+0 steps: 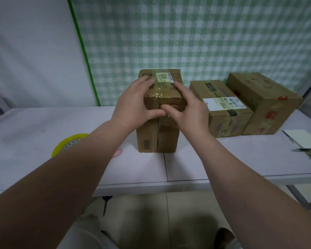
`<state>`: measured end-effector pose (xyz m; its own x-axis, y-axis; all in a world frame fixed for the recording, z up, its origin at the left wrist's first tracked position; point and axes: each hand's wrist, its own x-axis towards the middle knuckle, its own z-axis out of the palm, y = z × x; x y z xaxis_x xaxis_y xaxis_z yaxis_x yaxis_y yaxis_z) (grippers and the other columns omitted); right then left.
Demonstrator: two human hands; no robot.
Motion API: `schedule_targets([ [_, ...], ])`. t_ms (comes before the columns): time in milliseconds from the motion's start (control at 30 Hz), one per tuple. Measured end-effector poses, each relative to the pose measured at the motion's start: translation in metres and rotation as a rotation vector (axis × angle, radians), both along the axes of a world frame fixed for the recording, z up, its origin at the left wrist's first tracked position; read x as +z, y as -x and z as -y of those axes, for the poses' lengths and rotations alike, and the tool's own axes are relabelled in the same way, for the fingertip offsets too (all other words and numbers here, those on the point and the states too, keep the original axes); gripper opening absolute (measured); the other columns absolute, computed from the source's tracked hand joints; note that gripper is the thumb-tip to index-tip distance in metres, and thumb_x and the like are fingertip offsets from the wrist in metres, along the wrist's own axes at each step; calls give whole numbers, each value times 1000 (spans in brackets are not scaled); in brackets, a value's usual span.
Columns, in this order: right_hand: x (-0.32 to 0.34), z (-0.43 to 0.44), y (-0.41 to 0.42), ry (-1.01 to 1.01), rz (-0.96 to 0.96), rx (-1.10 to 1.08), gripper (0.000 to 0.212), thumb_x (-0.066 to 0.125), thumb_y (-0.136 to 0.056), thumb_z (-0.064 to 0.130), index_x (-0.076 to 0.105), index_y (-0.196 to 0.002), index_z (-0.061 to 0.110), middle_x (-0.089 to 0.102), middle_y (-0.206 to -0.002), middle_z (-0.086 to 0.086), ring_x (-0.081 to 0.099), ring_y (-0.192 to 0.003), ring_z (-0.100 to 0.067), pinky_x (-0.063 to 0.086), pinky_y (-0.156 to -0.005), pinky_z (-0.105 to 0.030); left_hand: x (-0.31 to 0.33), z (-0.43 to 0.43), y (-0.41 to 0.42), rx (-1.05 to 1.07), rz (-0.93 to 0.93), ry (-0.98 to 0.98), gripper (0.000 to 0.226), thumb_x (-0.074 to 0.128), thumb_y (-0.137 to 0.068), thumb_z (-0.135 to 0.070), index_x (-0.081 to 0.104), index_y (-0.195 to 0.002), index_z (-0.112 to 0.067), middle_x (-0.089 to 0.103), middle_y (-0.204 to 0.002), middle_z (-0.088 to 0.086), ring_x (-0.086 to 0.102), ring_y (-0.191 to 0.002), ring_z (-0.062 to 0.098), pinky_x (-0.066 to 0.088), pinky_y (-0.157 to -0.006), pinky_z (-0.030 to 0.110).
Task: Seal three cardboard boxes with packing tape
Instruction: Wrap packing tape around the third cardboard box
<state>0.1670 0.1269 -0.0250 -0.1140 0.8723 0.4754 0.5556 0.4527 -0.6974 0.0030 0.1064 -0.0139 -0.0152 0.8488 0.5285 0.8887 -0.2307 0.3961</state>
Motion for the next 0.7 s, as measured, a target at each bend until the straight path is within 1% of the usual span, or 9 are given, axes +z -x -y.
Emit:
schedule_targets([
  [133,5,18,5,150,-447,180,38,53,-96,40,53,-133,36,58,-116,25,52,-106,12,43,-101,-21,2,17,4,-5,515,-65,52,46,-93,-53,54,-134,-24,39,-149,-1,31,-137,8,19,-108,17],
  [200,10,24,9,245,-572,250,37,50,-98,39,48,-135,40,59,-122,22,53,-114,8,42,-105,-27,3,21,6,-24,821,29,59,47,-84,-67,58,-129,-30,50,-140,-6,43,-131,11,27,-112,31],
  [267,19,28,11,284,-583,316,35,51,-98,36,46,-132,44,63,-119,18,59,-108,3,46,-101,-28,-1,26,11,-22,1047,155,69,54,-69,-78,61,-122,-34,60,-129,-7,56,-120,17,41,-105,48],
  [333,25,30,9,259,-446,356,39,49,-100,20,45,-131,42,65,-116,17,65,-96,-4,51,-85,-21,-10,33,16,71,1101,258,70,55,-62,-81,65,-114,-36,66,-120,-4,62,-112,21,45,-99,53],
  [400,21,29,2,248,-301,267,50,48,-96,9,45,-134,41,61,-128,13,62,-92,-10,47,-73,-19,-19,41,20,192,1108,354,64,53,-59,-81,69,-104,-37,69,-110,-5,65,-101,22,48,-93,52],
  [467,6,23,-12,302,-184,4,53,55,-92,16,42,-140,33,53,-138,6,55,-115,-14,46,-88,-27,-28,44,24,281,1126,482,54,52,-64,-78,69,-95,-36,69,-100,-7,64,-93,22,50,-85,49],
  [533,-15,19,-28,456,-79,-206,60,58,-89,33,37,-144,24,49,-142,-3,46,-128,-26,40,-105,-39,-31,45,29,299,1087,548,48,49,-75,-74,69,-91,-34,69,-95,-8,62,-89,22,50,-76,36],
  [600,-31,18,-37,657,-172,-226,69,60,-84,47,38,-143,18,49,-138,-6,47,-125,-31,40,-105,-46,-28,46,32,239,1077,591,53,45,-76,-78,71,-92,-34,72,-92,-11,64,-92,20,48,-78,35],
  [700,-42,16,-41,800,-429,-164,75,67,-77,53,40,-138,20,54,-129,-3,53,-115,-28,46,-100,-47,-27,43,37,126,1096,672,84,45,-48,-98,72,-102,-39,72,-105,-8,62,-110,20,43,-96,48],
])
